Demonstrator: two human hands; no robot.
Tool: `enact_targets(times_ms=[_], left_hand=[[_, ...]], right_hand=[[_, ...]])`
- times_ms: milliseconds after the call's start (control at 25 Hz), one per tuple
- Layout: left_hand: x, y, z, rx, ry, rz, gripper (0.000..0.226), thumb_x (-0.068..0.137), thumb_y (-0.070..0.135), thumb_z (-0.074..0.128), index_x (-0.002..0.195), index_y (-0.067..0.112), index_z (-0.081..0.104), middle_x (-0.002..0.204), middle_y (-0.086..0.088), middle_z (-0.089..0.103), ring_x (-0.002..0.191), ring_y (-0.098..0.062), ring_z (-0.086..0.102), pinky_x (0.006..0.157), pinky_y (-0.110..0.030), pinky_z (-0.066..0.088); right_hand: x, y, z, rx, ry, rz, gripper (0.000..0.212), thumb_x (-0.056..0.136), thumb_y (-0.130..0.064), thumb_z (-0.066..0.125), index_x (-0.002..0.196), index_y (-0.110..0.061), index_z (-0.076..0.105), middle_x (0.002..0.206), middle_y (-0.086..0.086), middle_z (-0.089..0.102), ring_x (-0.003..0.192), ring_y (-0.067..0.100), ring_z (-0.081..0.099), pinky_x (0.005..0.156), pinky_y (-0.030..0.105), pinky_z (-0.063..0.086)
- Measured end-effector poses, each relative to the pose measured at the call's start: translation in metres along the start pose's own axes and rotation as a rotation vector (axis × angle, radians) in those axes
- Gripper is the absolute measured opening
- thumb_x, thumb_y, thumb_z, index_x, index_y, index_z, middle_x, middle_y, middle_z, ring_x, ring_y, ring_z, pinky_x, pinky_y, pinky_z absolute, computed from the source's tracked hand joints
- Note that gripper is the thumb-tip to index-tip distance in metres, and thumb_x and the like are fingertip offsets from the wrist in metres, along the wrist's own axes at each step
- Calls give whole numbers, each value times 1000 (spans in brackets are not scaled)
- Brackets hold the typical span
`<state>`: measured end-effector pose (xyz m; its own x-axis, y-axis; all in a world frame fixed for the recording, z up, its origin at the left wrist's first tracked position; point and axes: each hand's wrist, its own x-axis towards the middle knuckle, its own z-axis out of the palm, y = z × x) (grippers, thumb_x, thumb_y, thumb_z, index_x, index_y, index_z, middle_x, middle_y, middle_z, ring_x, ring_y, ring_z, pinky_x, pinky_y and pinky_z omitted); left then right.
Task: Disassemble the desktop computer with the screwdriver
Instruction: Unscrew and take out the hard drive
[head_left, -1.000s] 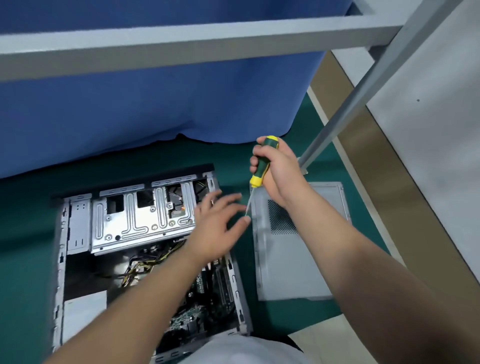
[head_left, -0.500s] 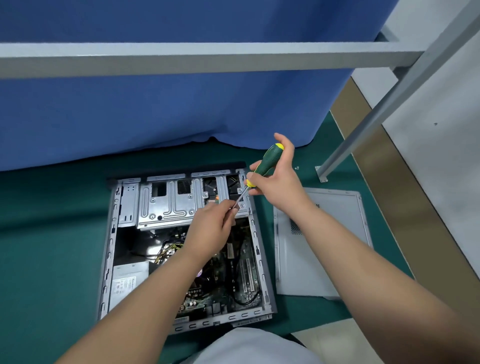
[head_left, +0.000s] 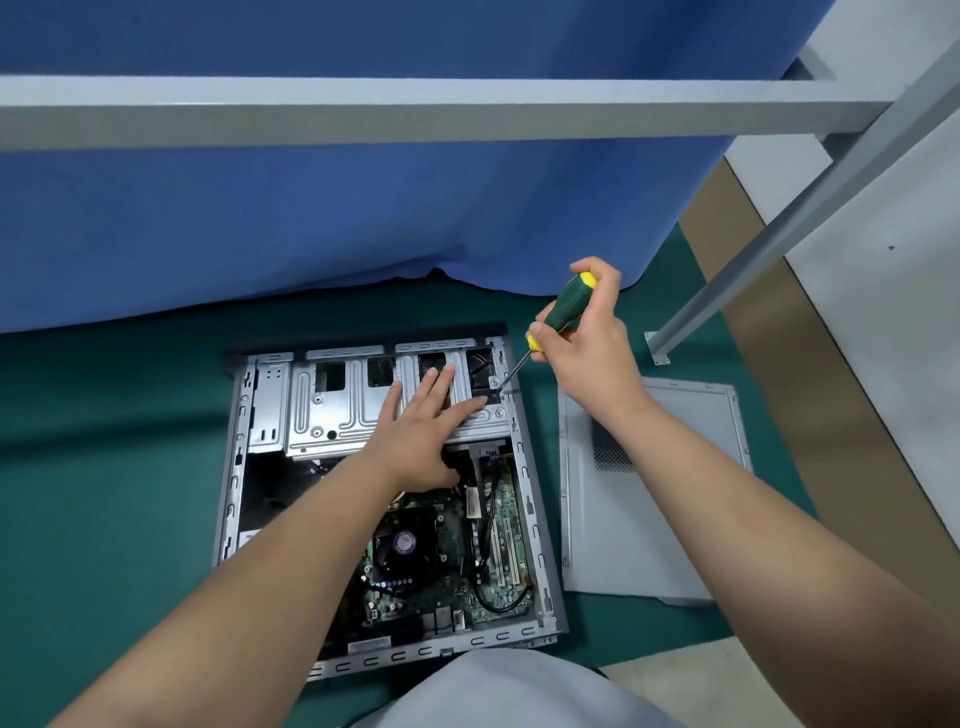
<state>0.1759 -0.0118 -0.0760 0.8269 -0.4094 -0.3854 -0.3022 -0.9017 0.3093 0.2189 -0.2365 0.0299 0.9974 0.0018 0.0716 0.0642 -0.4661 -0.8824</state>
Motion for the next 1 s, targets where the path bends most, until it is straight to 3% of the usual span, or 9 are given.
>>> enact_targets(times_ms=[200,320,400,640,840,1000], left_hand=[[3,1,17,224,137,-62,111,91,50,66,153,51,-26,166,-2,-33,156,-20,-23,125,-55,-8],[4,3,22,245,182,-76,105,93,21,60,154,52,-19,168,-2,-29,157,-19,-20,125,-55,-6],[3,3,24,246,203,-75,104,90,15,59,156,52,-12,168,-2,-27,157,-19,-18,126,-54,-5],[4,3,24,235,197,-78,101,89,17,60,156,51,-8,169,-2,-26,157,-20,-18,126,-54,-5],[3,5,22,245,189,-82,100,89,18,58,157,51,-6,169,-2,-26,157,-19,-18,126,-54,-5],[2,6,20,243,190,-82,98,90,19,58,158,51,-6,169,-1,-27,157,-19,-18,126,-54,-5]], right_hand=[[10,9,12,-81,-12,-32,62,92,-14,67,129,-45,29,94,-14,68,76,17,73,78,48,61],[13,13,14,-76,-3,-47,61,92,-13,68,129,-43,29,94,-13,69,77,17,73,78,49,61],[15,15,14,-52,3,-52,61,92,-12,68,130,-41,30,93,-12,69,75,18,73,76,47,62],[17,18,14,-10,12,-57,60,91,-10,69,130,-37,31,92,-10,69,72,16,74,70,33,64],[15,14,14,-88,-22,-96,59,92,-13,68,131,-34,30,94,-8,68,76,18,72,78,46,60],[17,3,14,-214,-128,-173,54,91,-15,68,126,-33,32,92,-6,68,75,21,69,74,43,57]])
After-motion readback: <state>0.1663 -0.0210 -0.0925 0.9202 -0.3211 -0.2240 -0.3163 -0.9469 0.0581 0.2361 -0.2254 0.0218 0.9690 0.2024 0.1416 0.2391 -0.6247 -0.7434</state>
